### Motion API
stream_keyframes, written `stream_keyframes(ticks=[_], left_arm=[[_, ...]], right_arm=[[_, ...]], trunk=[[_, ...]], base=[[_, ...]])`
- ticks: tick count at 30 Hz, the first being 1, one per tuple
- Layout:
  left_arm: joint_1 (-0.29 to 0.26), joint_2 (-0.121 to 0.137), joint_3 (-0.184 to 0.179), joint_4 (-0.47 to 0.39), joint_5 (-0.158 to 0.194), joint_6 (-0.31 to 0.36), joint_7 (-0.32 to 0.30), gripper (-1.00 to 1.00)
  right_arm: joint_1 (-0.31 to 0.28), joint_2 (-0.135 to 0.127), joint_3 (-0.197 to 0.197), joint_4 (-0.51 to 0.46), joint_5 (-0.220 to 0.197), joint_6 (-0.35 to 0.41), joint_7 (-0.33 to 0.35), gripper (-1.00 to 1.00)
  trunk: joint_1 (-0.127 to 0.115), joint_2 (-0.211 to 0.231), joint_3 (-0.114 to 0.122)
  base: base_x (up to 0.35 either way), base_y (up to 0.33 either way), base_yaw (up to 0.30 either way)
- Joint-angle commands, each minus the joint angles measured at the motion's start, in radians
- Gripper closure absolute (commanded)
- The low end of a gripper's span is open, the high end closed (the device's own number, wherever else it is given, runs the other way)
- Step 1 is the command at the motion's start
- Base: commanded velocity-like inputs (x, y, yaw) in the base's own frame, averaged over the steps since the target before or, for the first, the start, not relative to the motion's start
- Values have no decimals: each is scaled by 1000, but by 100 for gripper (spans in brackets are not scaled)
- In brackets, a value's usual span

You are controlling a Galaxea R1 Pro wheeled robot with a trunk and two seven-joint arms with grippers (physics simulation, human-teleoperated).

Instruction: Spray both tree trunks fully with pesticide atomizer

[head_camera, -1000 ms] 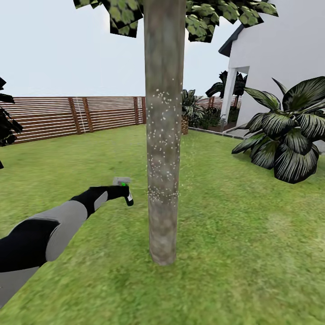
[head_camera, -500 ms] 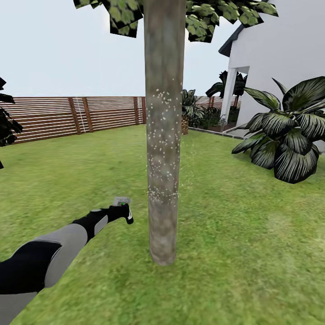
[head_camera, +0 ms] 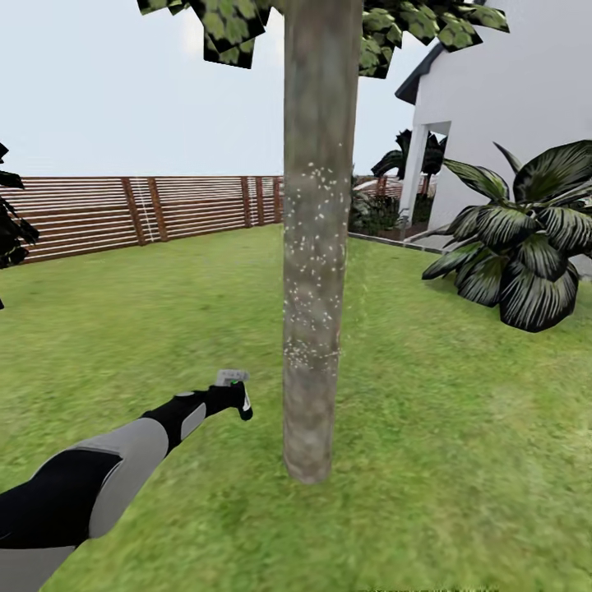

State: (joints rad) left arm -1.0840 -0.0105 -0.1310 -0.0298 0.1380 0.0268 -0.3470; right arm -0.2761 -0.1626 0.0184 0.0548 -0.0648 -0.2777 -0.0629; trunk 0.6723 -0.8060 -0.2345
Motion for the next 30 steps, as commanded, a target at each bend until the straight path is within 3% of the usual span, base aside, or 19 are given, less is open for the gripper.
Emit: stream_keyframes(ticks=[1,19,30], left_arm=[[0,0,1,0,-1,0,3,100],[1,-2,-1,1,-1,1,-1,100],[0,-2,-1,1,-1,2,-2,100]], right_arm=[[0,0,0,0,0,0,0,-100],[0,0,0,0,0,0,0,-100],[0,0,0,0,0,0,0,-100]], trunk=[[0,0,0],[0,0,10],[0,0,13]], base=[[0,345,-239],[78,337,-279],[1,342,-183]])
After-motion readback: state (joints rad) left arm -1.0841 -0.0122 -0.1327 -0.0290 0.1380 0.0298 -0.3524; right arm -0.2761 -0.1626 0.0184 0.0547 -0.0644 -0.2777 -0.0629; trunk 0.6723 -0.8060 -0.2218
